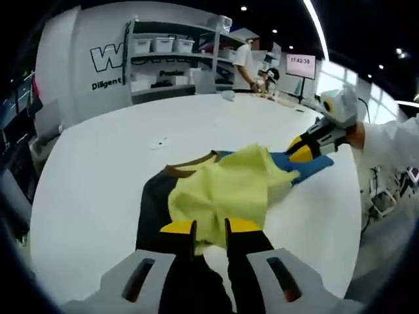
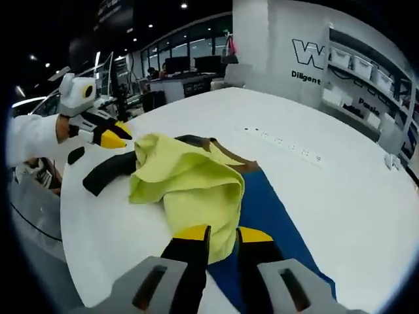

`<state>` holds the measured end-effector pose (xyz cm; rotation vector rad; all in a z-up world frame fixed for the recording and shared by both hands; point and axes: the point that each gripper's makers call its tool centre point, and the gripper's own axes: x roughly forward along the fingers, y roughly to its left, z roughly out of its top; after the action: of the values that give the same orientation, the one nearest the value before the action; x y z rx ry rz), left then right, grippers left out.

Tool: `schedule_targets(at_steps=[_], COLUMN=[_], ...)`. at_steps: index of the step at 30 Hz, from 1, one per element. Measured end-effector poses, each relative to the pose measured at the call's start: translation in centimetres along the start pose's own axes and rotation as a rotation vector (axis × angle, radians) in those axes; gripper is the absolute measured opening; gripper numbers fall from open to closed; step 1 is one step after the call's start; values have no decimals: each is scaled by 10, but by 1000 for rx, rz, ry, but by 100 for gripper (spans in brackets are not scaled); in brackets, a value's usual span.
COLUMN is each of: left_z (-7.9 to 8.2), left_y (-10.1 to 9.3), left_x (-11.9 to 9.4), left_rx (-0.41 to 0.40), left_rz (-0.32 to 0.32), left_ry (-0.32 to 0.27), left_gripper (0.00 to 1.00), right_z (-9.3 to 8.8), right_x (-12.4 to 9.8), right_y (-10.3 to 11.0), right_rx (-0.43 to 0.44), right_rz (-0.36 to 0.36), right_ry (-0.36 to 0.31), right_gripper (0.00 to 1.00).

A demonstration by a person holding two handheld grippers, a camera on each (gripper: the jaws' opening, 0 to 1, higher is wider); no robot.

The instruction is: Fold the garment on the visible template until the final outline fits inside the template.

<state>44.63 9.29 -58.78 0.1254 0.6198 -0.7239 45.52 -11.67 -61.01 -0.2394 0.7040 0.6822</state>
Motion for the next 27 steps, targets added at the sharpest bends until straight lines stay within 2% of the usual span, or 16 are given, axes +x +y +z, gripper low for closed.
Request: schedule_targets(at_steps=[6, 10, 12, 13, 14, 15, 16, 17, 18, 20, 24, 27], left_z=[-27, -38, -41, -44, -47, -48, -46, -46, -47, -49, -58, -60], left_y=[-43, -62, -64, -66, -62, -61, -55, -55, -56, -52, -50, -46], left_x=[15, 29, 31, 33, 38, 39, 40, 42, 44, 48, 50, 45], left_rx=[42, 50, 63, 77, 99, 100, 126, 123, 124, 176, 185, 187], left_rz=[-51, -40, -29, -18, 47, 64, 111, 121, 129, 168, 192, 199], left_ry=[67, 85, 97, 107, 106, 107, 100, 97, 99, 114, 134, 136], left_gripper=[21, 28, 29, 30, 31, 30, 30, 29, 28, 23, 12, 0], right_z=[-17, -20, -20, -22, -23, -23, -24, -24, -25, -25, -26, -26], right_x=[-3, -4, -4, -6, -6, -6, -7, -8, -8, -9, -9, -9], right_y=[4, 7, 8, 11, 12, 12, 13, 14, 14, 14, 16, 16], right_rx=[33, 36, 35, 38, 38, 39, 43, 44, 45, 51, 59, 61], right_rz=[-9, -9, -9, -8, -9, -10, -10, -12, -15, -20, -20, -20], right_ry=[23, 24, 24, 23, 24, 23, 22, 21, 20, 15, 12, 10], right_gripper=[12, 12, 12, 12, 11, 11, 11, 11, 11, 11, 10, 10])
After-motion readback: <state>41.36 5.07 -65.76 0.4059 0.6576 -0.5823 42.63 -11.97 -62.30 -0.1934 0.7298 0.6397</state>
